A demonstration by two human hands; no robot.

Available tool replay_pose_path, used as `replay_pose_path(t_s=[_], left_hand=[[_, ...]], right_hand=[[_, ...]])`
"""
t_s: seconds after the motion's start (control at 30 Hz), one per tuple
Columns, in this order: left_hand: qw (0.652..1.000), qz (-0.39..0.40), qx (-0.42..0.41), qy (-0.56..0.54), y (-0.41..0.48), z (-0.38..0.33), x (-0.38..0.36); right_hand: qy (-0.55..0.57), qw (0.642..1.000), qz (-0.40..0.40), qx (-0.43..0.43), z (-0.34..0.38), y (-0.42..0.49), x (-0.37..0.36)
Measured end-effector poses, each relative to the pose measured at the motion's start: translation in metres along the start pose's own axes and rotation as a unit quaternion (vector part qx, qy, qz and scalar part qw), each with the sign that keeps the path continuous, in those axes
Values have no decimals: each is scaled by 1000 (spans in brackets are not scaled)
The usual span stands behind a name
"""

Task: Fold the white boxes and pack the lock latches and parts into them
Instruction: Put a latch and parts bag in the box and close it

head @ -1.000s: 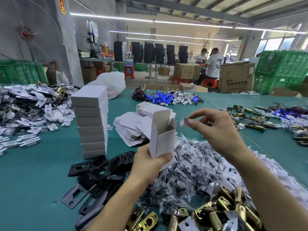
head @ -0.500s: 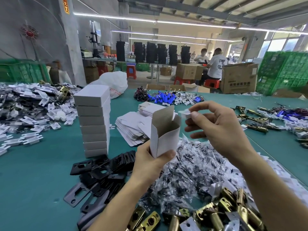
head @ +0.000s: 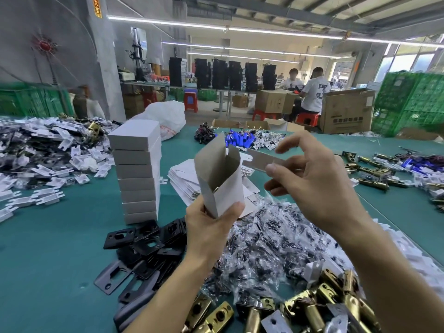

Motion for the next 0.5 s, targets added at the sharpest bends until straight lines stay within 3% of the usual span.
replay_pose_path(t_s=[0.3,0.4,0.5], left_hand=[[991,-23,-16,134,0,8,0],[988,-21,-15,153,0,9,0],[982,-15,-10,189,1,11,1]], right_hand=[[-152,969,-101,167,29,3,-5],[-184,959,-80,201,33,5,-15],[-233,957,-18,173,28,11,-27]])
Point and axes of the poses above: each hand's wrist, its own y-axis towards the middle knuckle, its own x-axis out of the back of the hand, z = x × y, the point moved 4 cm from there along y, towards the middle knuckle, and after that the axes turned 5 degrees about -y, right-handed, at the moved point
